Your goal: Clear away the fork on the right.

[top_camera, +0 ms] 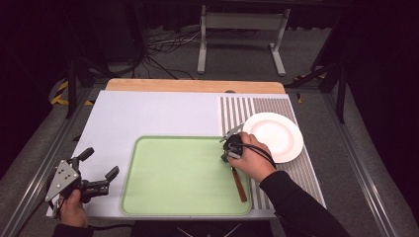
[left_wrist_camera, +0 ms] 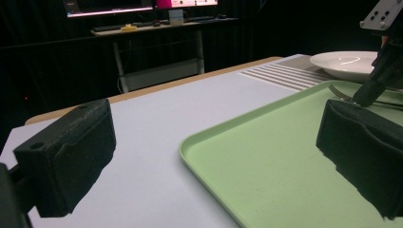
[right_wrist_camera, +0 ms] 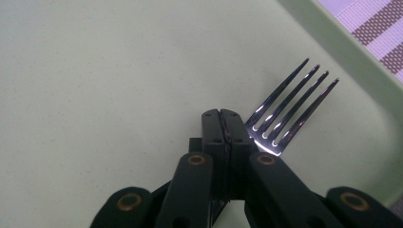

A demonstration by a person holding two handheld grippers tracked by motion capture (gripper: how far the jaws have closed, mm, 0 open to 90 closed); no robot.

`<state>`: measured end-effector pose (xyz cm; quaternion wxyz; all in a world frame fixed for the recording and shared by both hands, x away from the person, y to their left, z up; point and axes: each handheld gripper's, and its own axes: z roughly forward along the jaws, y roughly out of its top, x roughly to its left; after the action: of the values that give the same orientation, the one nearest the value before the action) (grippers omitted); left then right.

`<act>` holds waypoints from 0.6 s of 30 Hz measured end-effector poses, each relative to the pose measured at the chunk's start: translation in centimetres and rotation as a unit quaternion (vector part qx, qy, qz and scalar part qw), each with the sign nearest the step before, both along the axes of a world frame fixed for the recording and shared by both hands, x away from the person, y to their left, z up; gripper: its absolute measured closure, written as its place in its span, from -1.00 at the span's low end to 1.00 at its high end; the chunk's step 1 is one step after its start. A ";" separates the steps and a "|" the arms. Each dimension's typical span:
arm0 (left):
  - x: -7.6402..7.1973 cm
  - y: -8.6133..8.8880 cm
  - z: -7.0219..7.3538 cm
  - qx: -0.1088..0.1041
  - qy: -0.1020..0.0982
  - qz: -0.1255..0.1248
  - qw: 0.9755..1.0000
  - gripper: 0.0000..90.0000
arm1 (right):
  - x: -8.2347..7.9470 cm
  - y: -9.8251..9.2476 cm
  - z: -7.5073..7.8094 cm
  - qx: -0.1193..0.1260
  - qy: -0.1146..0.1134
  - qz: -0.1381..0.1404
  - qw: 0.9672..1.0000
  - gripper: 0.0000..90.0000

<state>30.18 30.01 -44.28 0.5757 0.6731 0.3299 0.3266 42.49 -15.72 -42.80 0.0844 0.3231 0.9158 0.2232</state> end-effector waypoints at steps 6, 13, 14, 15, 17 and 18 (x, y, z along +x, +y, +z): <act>0.1 0.0 0.0 0.000 0.000 0.000 1.000 -1.00 | 0.1 -0.7 0.1 -0.002 0.001 -0.012 1.000 1.00; 0.1 0.0 -0.1 -0.002 0.002 0.002 1.000 -1.00 | 0.2 -1.4 0.1 -0.005 0.002 -0.027 1.000 1.00; 0.1 0.1 -0.1 -0.003 0.002 0.002 1.000 -1.00 | 0.2 -1.5 0.1 -0.005 0.001 -0.027 1.000 1.00; 0.1 0.1 -0.1 -0.004 0.001 0.002 1.000 -1.00 | 0.2 -1.6 0.1 -0.005 0.002 -0.028 1.000 1.00; 0.1 0.1 -0.1 -0.005 0.002 0.002 1.000 -1.00 | 0.2 -1.7 0.1 -0.006 0.002 -0.032 0.999 1.00; 0.1 0.1 -0.1 -0.004 0.003 0.001 1.000 -1.00 | 0.2 -1.8 0.2 -0.007 0.001 -0.034 0.999 1.00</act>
<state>30.26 30.08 -44.36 0.5770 0.6714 0.3336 0.3242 42.72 -17.54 -42.65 0.0933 0.3541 0.9058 0.2132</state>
